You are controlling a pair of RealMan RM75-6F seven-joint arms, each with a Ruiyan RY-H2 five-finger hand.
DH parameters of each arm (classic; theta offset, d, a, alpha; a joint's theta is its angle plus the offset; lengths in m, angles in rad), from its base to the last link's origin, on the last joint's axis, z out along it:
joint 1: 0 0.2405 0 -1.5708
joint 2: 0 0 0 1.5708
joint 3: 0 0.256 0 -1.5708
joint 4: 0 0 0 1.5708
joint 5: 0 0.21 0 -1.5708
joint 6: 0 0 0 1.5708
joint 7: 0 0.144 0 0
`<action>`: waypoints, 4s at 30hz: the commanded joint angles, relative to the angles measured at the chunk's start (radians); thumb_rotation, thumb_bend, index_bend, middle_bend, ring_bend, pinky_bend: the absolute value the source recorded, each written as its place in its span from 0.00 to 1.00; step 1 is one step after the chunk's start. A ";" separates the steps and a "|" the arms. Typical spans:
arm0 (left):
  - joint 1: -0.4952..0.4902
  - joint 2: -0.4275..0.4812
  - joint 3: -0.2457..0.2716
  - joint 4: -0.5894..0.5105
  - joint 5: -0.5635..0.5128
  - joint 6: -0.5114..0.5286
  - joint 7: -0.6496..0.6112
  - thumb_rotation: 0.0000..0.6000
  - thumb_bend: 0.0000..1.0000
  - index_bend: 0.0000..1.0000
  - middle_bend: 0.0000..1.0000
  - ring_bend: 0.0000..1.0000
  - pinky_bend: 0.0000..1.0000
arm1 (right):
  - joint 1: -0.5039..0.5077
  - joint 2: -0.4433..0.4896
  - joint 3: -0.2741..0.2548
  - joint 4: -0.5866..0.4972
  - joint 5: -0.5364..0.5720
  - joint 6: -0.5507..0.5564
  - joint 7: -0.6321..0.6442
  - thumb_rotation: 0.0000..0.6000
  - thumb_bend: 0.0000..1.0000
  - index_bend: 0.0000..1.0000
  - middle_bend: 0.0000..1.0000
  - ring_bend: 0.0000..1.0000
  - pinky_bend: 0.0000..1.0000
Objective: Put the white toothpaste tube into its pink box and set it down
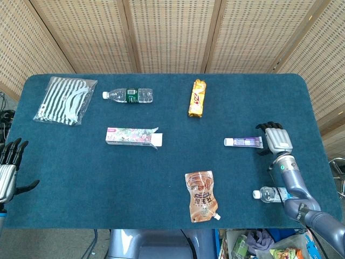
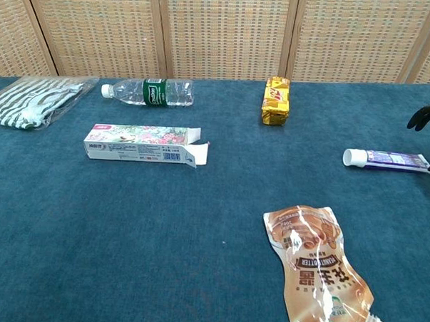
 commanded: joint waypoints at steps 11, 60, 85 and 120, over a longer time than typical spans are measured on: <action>-0.010 -0.006 -0.006 0.002 -0.024 -0.020 0.016 1.00 0.06 0.00 0.00 0.00 0.00 | 0.052 -0.114 -0.036 0.153 -0.078 -0.020 0.122 1.00 0.20 0.29 0.30 0.17 0.17; -0.180 -0.001 -0.092 0.027 -0.137 -0.236 0.088 1.00 0.06 0.00 0.00 0.00 0.00 | -0.011 0.056 -0.154 0.016 -0.309 0.324 0.244 1.00 0.53 0.57 0.57 0.41 0.41; -0.675 -0.423 -0.087 0.658 0.017 -0.767 -0.204 1.00 0.06 0.00 0.00 0.00 0.00 | -0.070 0.263 -0.131 -0.396 -0.191 0.308 -0.083 1.00 0.55 0.57 0.57 0.41 0.41; -0.870 -0.603 -0.094 0.798 0.009 -0.813 -0.287 1.00 0.10 0.46 0.47 0.43 0.52 | -0.109 0.312 -0.130 -0.396 -0.213 0.350 -0.027 1.00 0.60 0.57 0.57 0.41 0.41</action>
